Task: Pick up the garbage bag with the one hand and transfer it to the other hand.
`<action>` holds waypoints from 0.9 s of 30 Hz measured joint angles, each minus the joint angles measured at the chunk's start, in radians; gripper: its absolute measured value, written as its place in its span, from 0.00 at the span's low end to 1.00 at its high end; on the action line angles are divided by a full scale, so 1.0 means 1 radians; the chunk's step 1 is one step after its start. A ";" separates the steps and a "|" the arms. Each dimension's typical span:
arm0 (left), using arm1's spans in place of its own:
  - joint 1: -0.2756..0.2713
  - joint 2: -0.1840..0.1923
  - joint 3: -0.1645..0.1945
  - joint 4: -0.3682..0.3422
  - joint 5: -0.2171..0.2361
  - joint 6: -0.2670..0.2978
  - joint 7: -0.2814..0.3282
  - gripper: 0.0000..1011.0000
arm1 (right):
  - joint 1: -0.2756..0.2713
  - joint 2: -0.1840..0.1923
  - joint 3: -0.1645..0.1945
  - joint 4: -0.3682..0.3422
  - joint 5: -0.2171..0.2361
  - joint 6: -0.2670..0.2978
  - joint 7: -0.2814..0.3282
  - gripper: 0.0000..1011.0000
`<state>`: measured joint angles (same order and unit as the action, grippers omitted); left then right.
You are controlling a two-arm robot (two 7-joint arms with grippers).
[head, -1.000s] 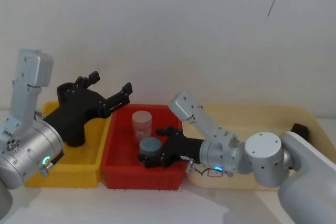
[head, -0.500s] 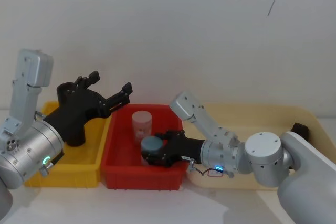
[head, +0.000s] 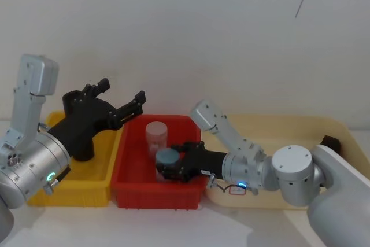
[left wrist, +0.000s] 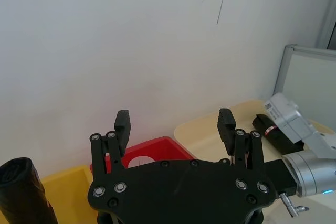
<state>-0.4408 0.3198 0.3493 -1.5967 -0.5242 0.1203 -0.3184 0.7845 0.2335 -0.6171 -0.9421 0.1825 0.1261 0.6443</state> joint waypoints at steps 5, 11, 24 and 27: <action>0.000 0.000 0.000 0.000 0.000 0.000 0.000 0.99 | -0.005 0.005 0.012 -0.021 0.010 -0.010 -0.005 0.68; 0.000 0.000 0.000 0.000 0.000 0.000 0.000 0.99 | -0.016 0.017 0.039 -0.068 0.029 -0.024 -0.024 0.68; 0.000 0.000 0.000 0.000 0.000 0.000 0.000 0.99 | -0.070 0.081 0.127 -0.213 0.075 -0.026 -0.102 0.68; 0.000 0.000 0.000 0.000 0.000 0.000 0.000 0.99 | -0.091 0.103 0.150 -0.249 0.082 -0.016 -0.121 0.68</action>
<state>-0.4408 0.3198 0.3493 -1.5967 -0.5242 0.1203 -0.3185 0.6939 0.3362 -0.4674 -1.1913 0.2649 0.1103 0.5231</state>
